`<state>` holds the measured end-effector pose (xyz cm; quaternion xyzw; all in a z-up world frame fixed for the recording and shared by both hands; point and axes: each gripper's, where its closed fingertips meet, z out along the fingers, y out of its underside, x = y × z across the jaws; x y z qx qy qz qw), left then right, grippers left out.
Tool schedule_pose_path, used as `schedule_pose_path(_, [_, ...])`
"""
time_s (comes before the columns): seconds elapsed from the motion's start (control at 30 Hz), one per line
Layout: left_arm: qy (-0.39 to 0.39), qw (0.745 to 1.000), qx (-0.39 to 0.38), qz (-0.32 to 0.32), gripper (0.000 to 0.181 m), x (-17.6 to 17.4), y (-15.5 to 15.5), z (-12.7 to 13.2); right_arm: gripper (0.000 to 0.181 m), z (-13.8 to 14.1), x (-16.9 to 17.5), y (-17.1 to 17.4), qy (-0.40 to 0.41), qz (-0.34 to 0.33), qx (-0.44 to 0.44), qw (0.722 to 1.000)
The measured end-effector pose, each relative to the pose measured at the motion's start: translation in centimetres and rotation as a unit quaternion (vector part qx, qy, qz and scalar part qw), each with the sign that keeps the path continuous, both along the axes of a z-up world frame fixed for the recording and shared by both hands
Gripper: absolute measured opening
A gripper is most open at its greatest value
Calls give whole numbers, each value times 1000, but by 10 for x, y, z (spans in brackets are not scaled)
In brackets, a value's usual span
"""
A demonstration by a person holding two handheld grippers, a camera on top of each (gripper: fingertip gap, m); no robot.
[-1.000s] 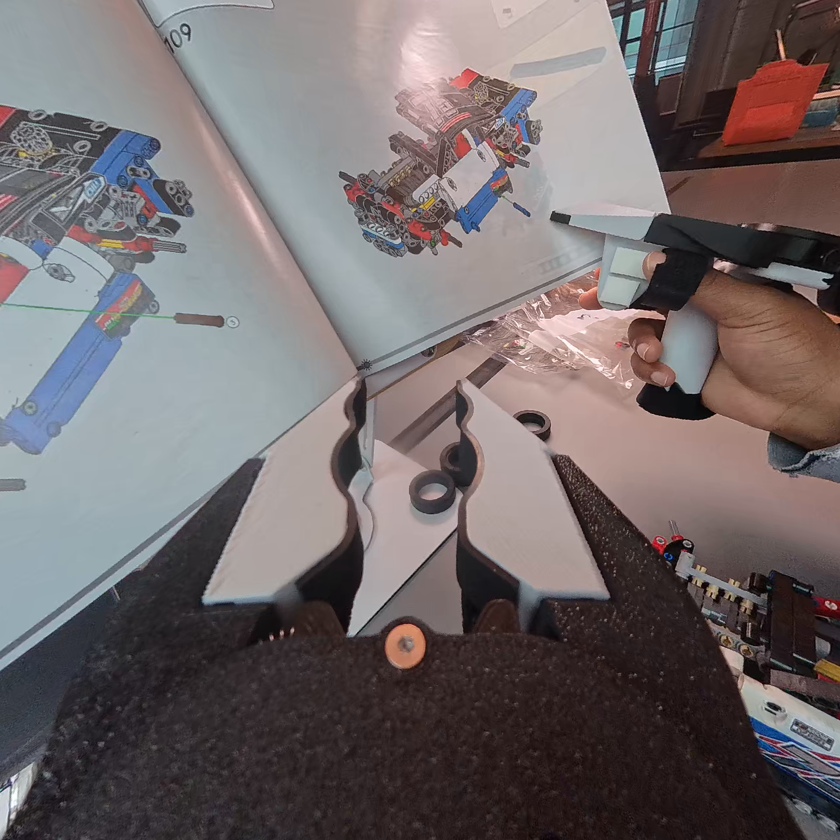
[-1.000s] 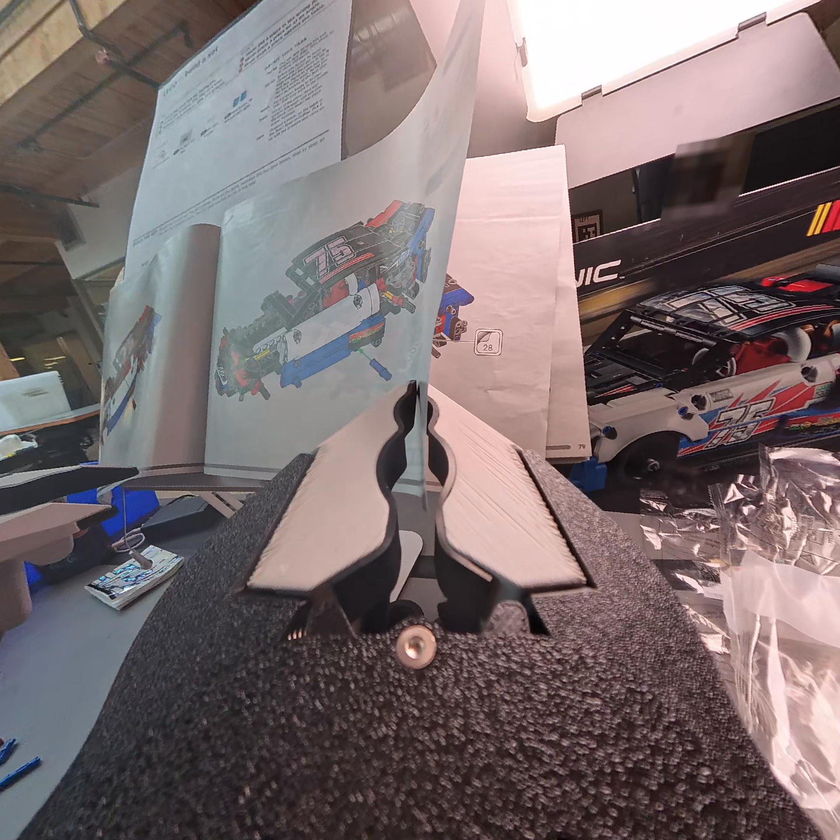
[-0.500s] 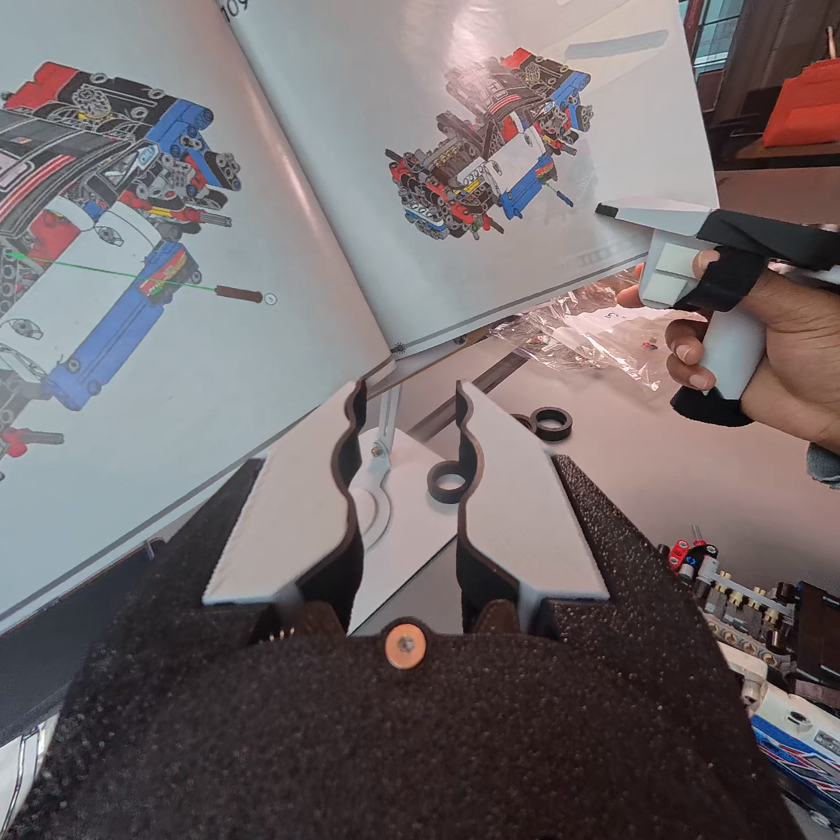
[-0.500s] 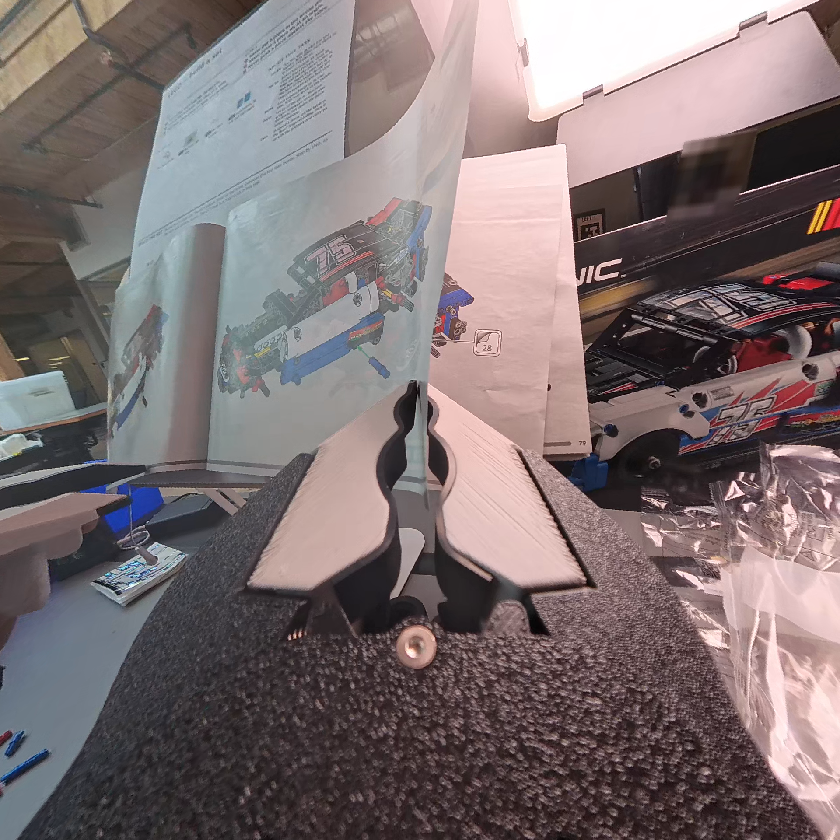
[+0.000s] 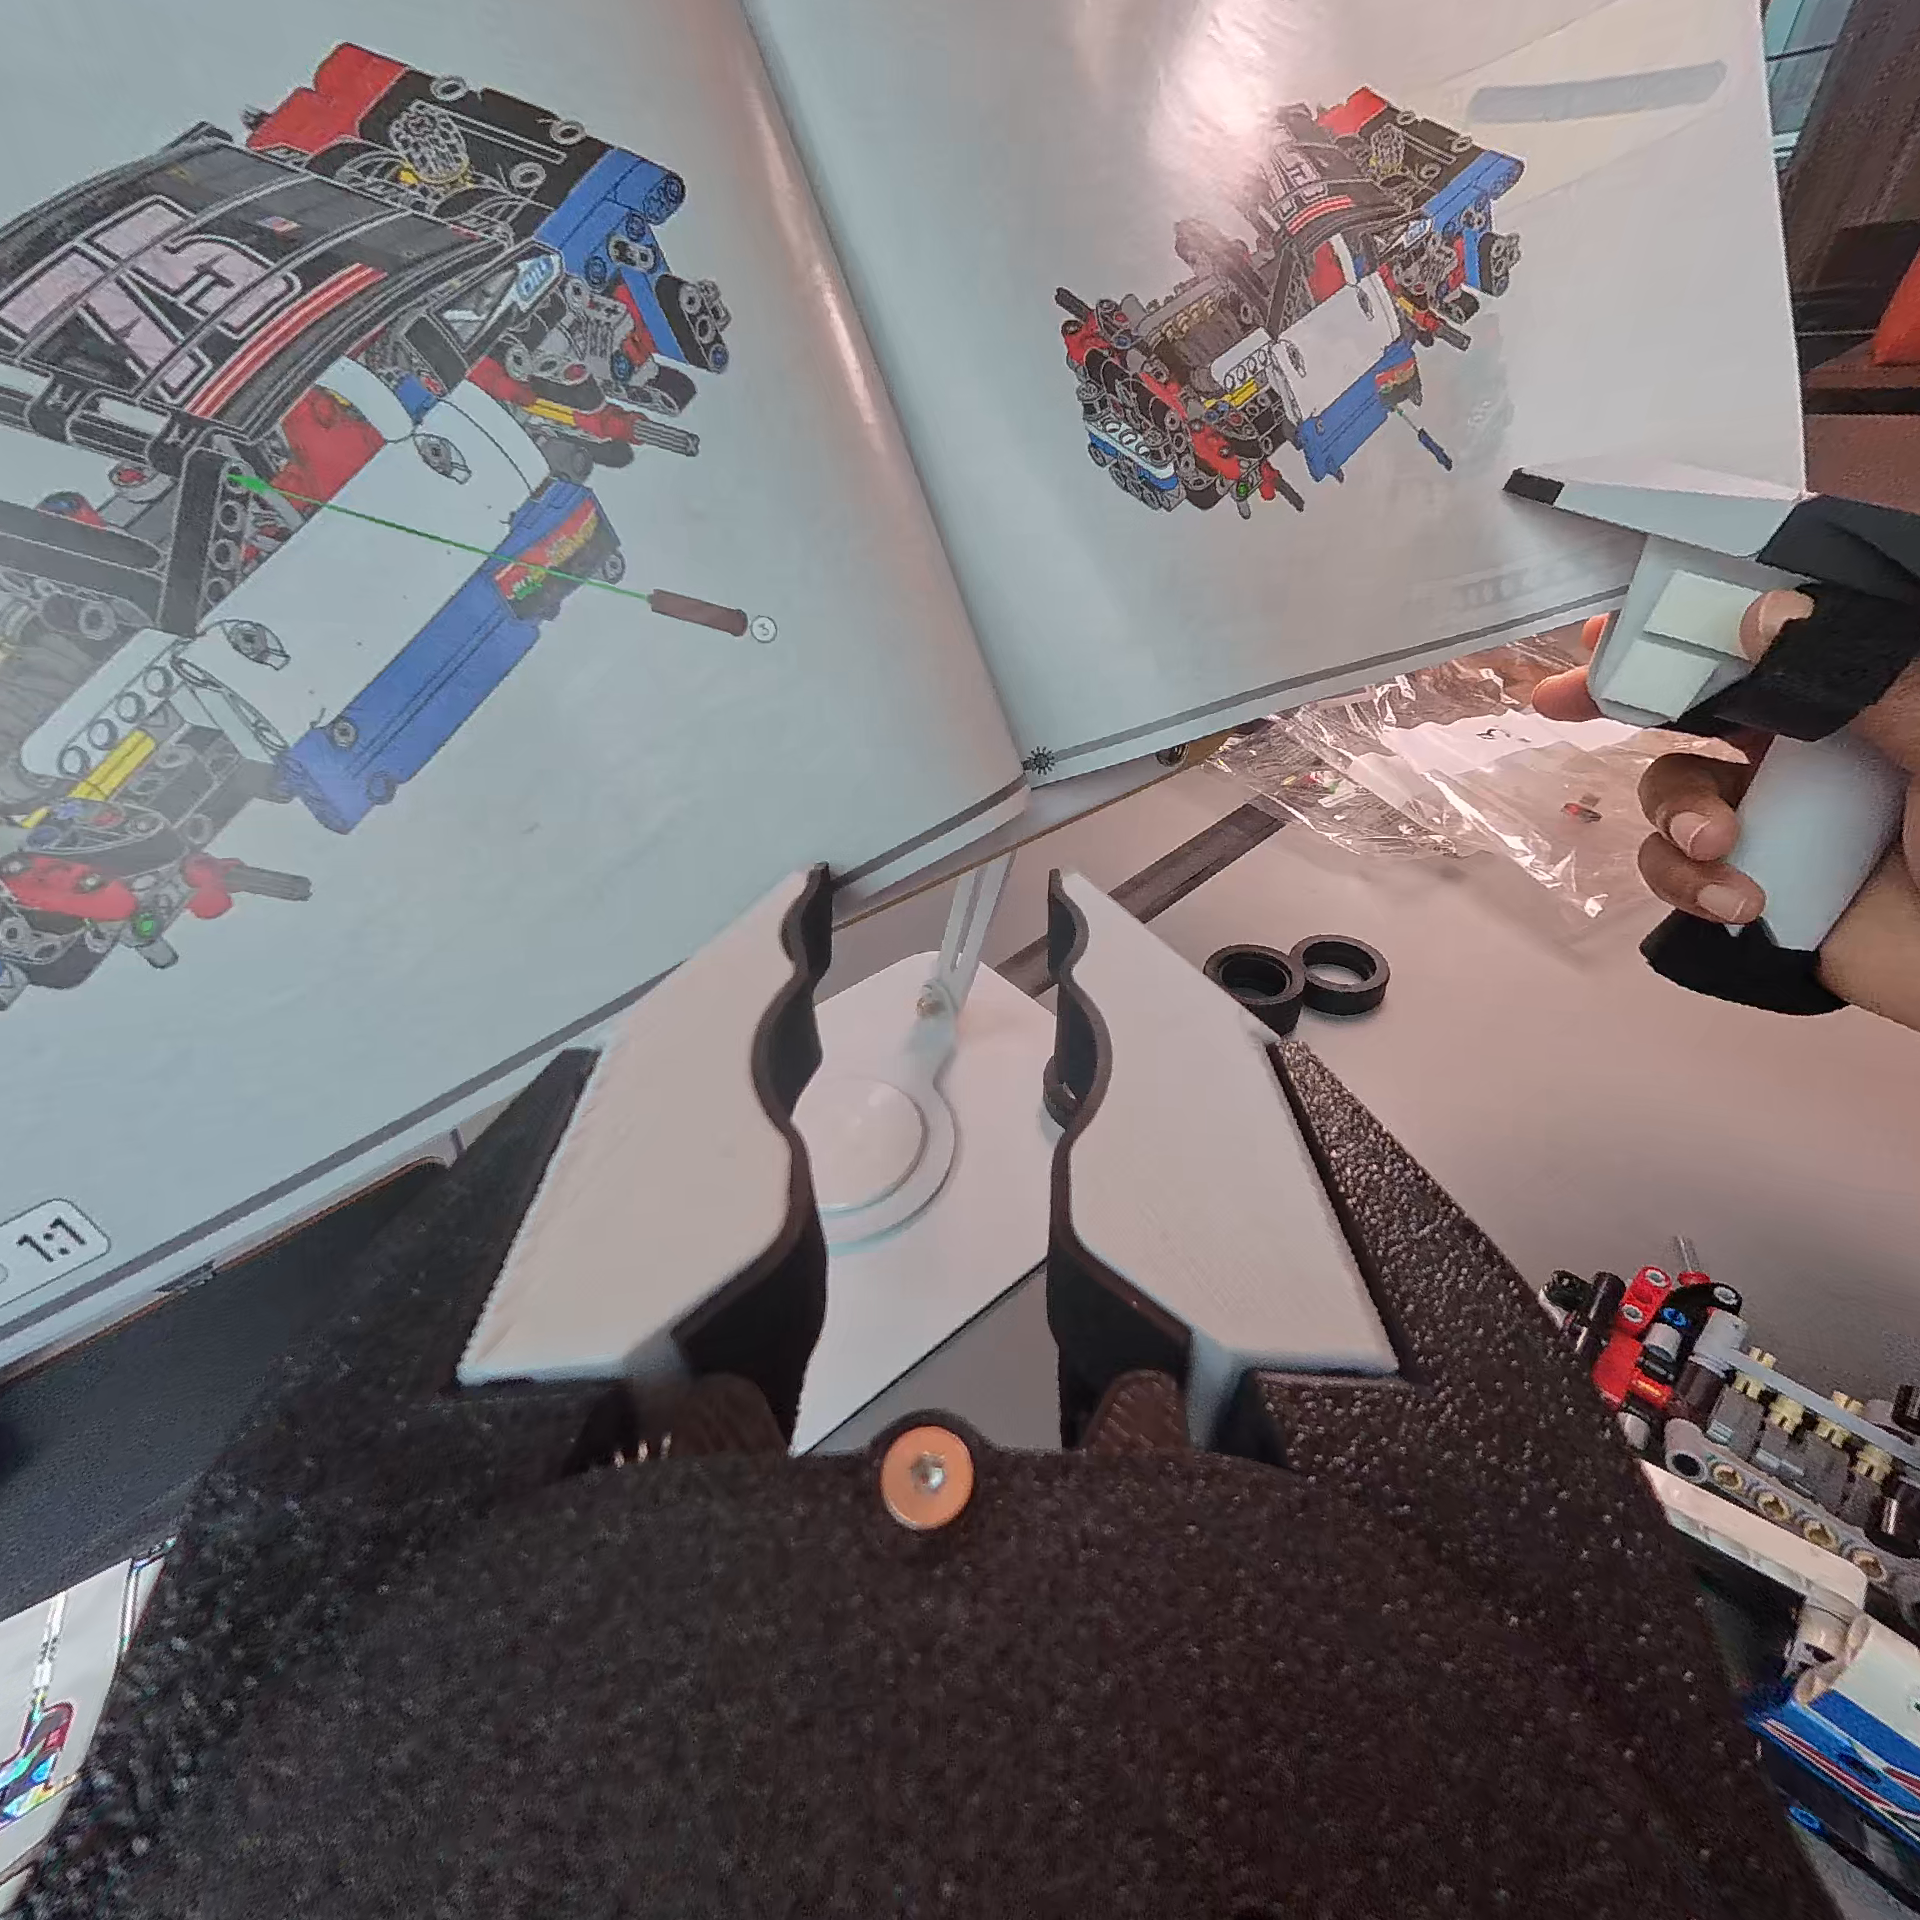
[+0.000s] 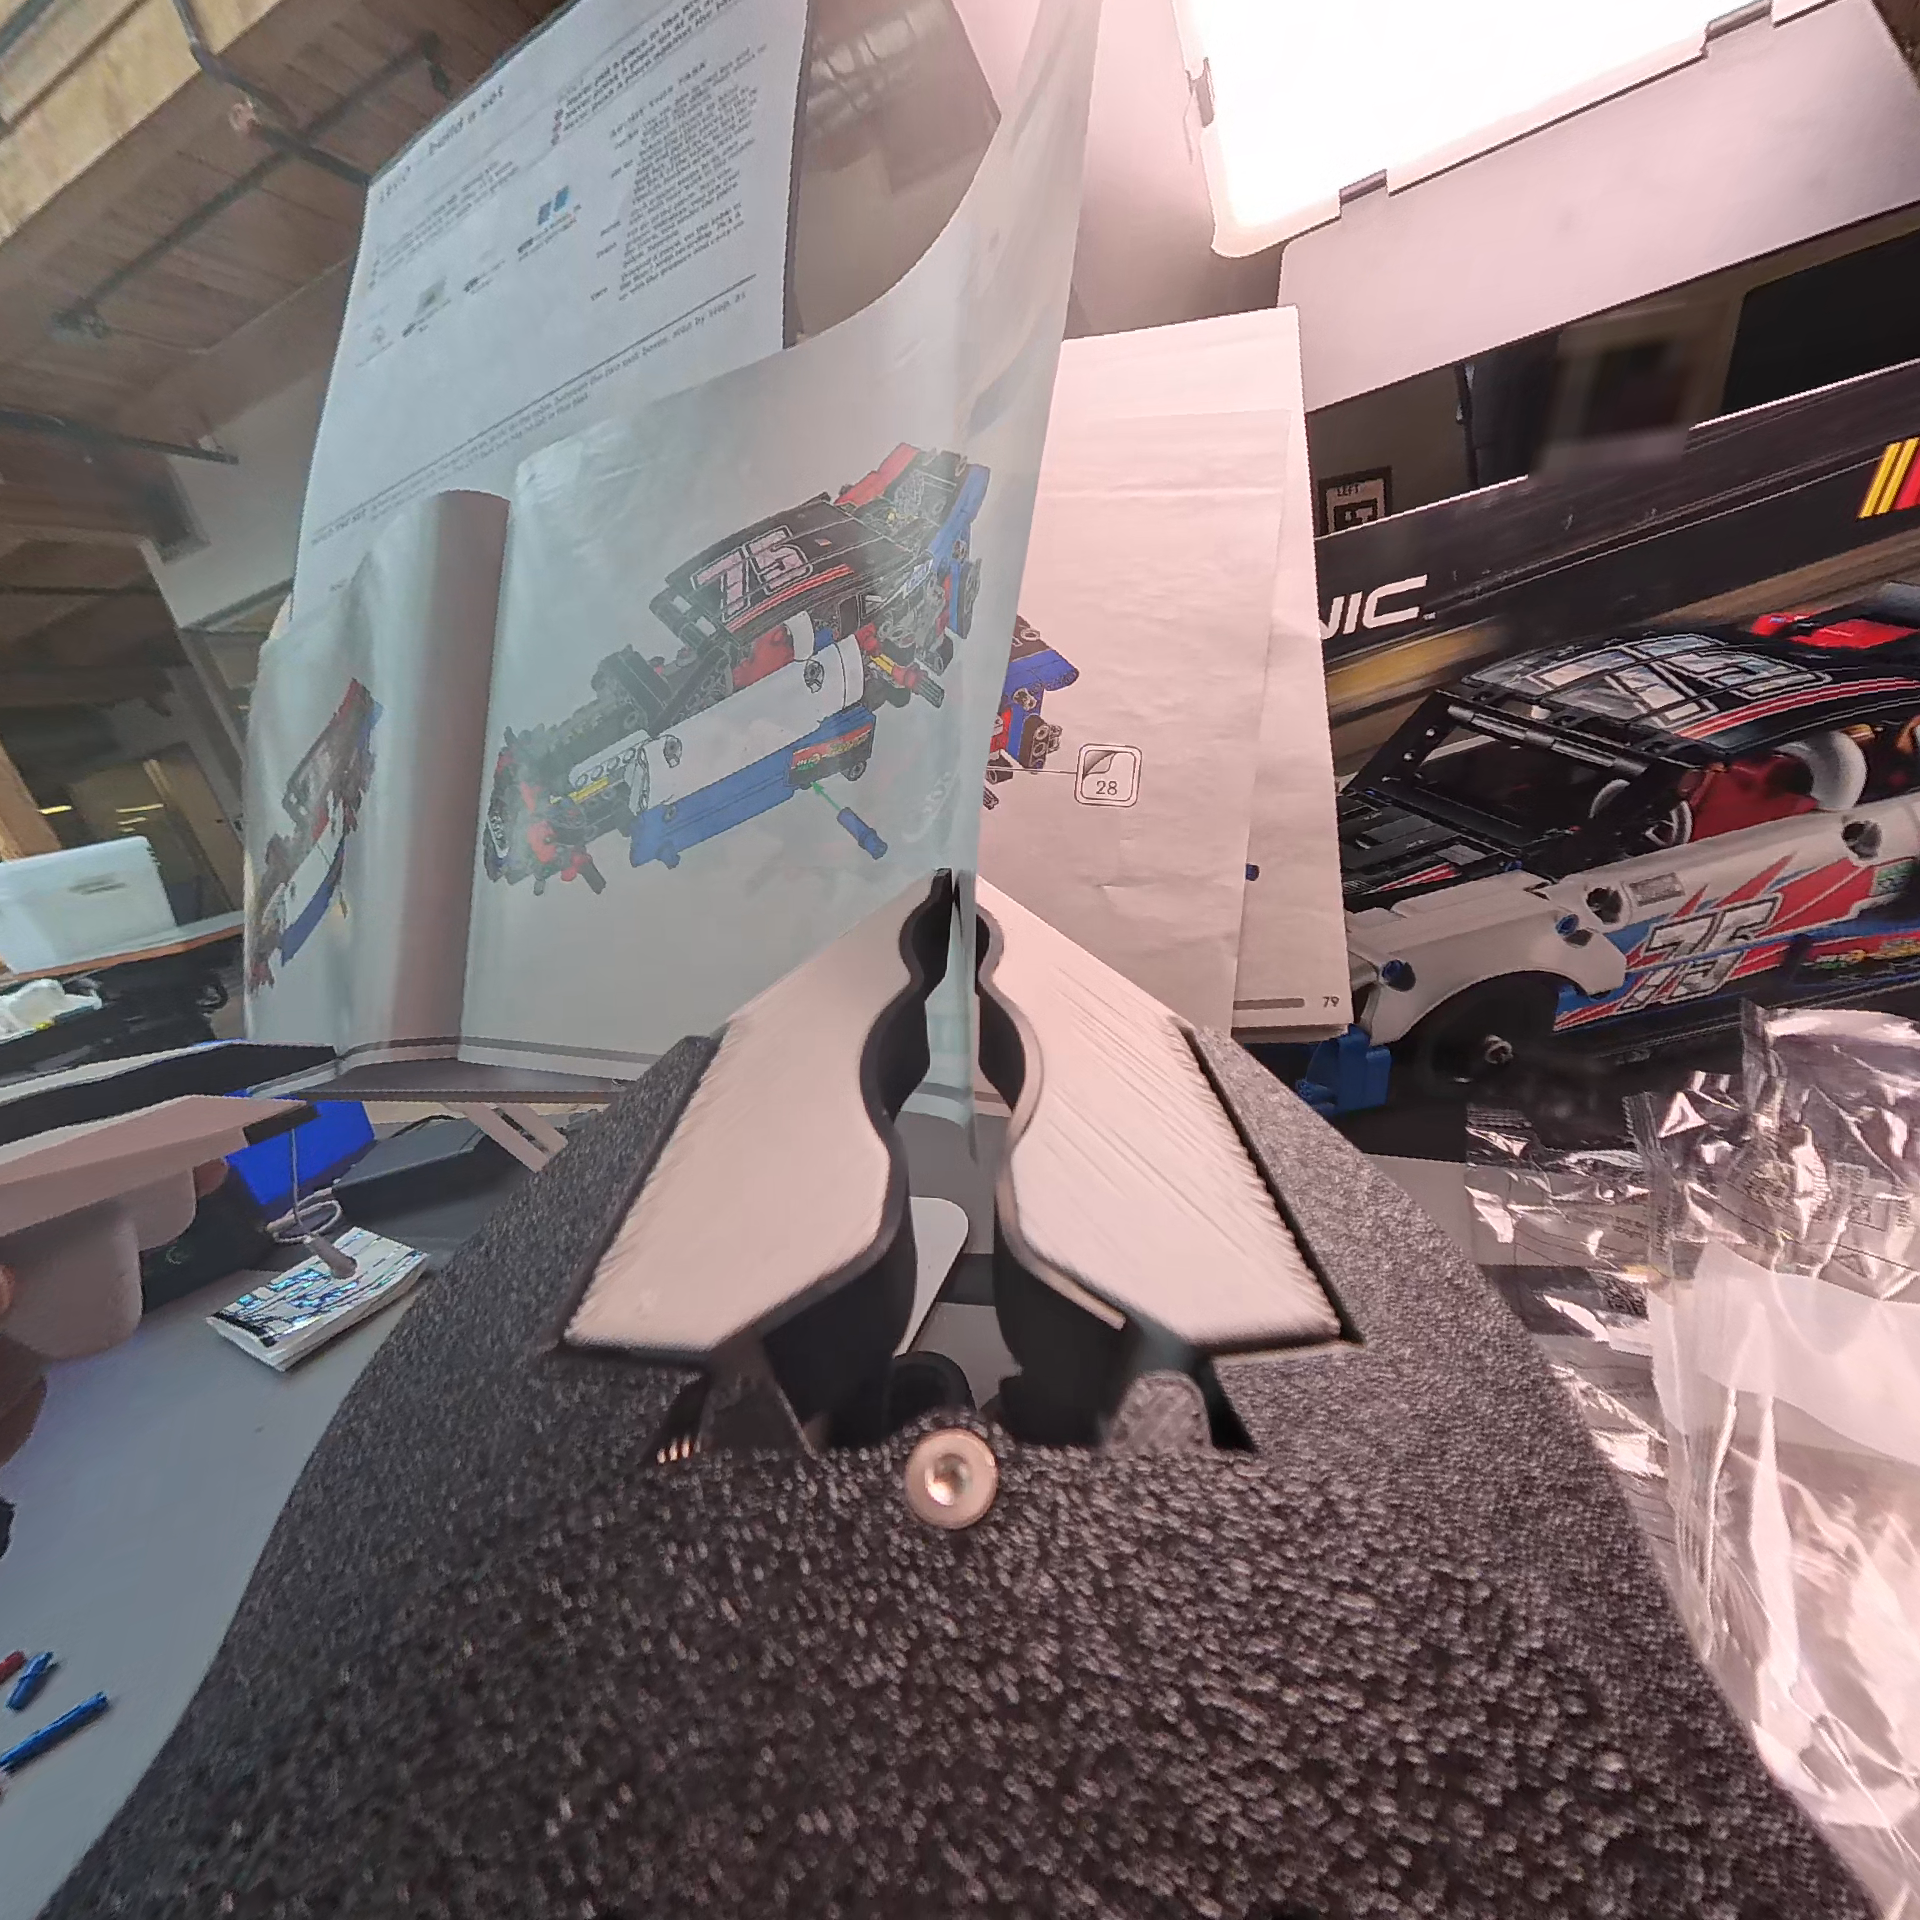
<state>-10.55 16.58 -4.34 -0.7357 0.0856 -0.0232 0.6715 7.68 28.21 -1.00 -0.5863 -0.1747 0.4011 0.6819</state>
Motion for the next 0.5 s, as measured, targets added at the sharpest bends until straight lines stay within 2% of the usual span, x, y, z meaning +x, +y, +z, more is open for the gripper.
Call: schedule_pose_path(0.5, [1, 1000, 1, 10, 42, -8, 1, -1, 1, -3, 1, 2, -2, -1, -3, 1000])
